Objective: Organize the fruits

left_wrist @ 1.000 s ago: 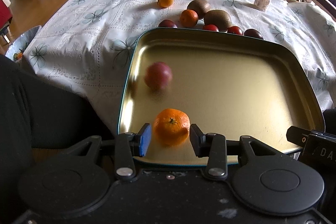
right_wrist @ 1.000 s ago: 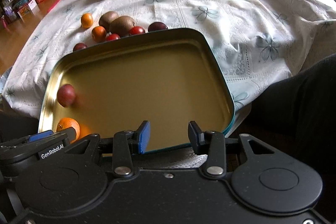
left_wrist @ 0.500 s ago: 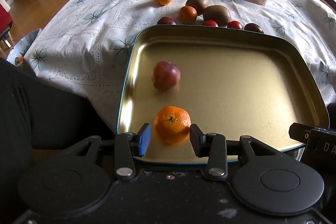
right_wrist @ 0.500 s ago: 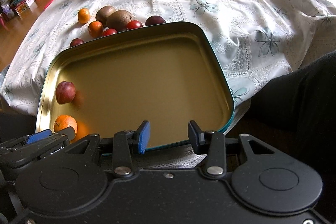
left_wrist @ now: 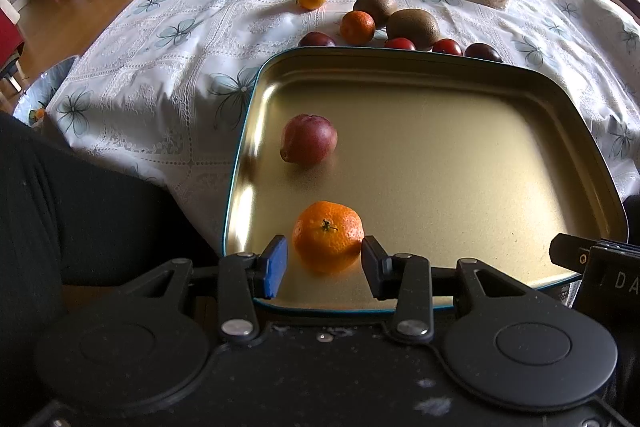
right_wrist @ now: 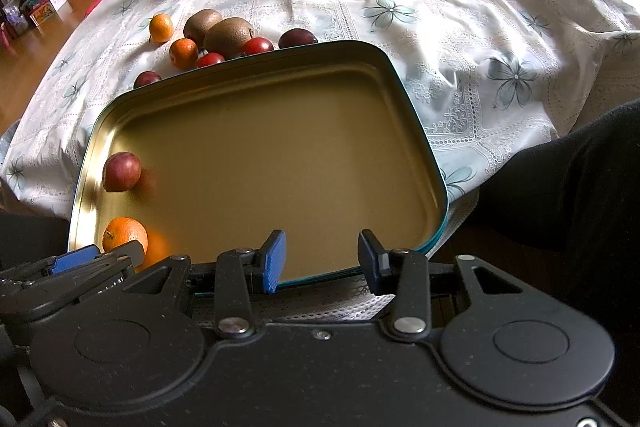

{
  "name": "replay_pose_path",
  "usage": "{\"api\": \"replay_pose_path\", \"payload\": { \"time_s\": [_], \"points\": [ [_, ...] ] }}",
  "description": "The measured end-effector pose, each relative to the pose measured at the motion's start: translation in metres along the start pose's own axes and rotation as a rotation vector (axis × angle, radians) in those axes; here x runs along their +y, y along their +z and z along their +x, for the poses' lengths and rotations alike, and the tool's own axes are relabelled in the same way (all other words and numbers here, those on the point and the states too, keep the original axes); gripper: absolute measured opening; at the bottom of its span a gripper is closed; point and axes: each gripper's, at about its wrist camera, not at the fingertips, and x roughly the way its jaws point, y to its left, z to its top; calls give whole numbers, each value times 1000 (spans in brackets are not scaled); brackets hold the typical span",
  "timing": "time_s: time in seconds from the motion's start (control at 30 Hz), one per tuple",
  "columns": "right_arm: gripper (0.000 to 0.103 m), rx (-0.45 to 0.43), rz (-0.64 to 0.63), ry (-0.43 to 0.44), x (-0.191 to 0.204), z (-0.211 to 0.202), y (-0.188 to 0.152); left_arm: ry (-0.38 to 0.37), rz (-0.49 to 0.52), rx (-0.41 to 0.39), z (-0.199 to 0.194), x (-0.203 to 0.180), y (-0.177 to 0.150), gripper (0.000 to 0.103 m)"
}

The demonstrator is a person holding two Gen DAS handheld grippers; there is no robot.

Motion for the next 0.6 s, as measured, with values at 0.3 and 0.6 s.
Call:
{"api": "replay_pose_path", "payload": {
  "time_s": [0.3,0.6],
  "points": [
    [49,11,6,12,-2,-1,2,10,-18,-13,-10,3,2,42],
    [49,33,53,22,-13,-7,21,0,-26,34,-13,11,26,42]
  ]
}}
